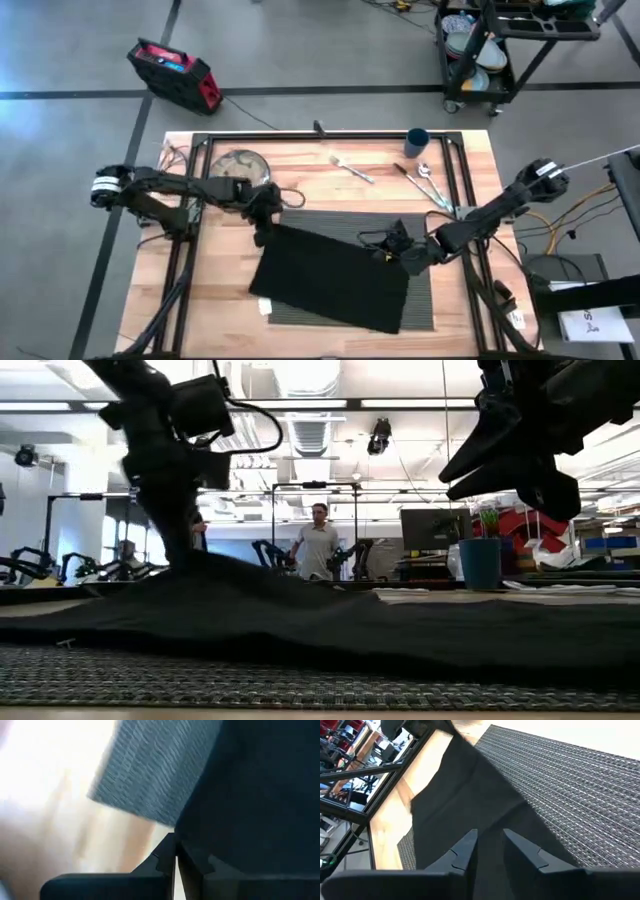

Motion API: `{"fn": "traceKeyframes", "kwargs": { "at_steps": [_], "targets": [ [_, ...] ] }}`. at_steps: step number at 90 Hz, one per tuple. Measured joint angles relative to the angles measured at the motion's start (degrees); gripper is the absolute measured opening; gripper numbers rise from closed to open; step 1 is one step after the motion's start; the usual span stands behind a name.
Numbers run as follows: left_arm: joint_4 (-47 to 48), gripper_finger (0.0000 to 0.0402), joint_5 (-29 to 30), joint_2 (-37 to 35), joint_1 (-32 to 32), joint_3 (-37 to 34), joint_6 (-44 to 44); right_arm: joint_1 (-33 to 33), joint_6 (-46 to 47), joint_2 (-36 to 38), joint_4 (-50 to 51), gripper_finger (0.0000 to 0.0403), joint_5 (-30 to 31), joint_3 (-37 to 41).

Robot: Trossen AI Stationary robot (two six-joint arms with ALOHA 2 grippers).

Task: Set table place
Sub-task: Fold the black napkin

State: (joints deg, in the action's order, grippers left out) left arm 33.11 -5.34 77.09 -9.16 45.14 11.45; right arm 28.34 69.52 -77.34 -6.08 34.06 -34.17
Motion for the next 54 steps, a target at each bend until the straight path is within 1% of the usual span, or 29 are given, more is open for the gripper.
{"fn": "traceKeyframes", "kwargs": {
  "at_steps": [16, 26, 36, 54],
  "targets": [
    [-0.05, 0.0, 0.02, 1.75, -5.03, 3.11, -4.73, 0.0, 0.25, 0.0, 0.75, 0.0082, 0.0, 0.0],
    [-0.14, 0.0, -0.04, 4.6, -7.49, 5.36, -8.03, 0.0, 1.01, -0.01, 1.71, 0.0082, -0.02, 0.0],
    [-0.14, 0.0, -0.09, 8.83, -9.27, 8.22, -11.23, 0.0, 1.01, 0.0, 1.62, 0.0077, -0.01, 0.0],
    [-0.44, 0.0, -0.62, 17.51, -11.85, 16.61, -16.78, 0.0, 1.21, 0.0, 1.59, 0.0065, 0.0, 0.0]
  ]
}}
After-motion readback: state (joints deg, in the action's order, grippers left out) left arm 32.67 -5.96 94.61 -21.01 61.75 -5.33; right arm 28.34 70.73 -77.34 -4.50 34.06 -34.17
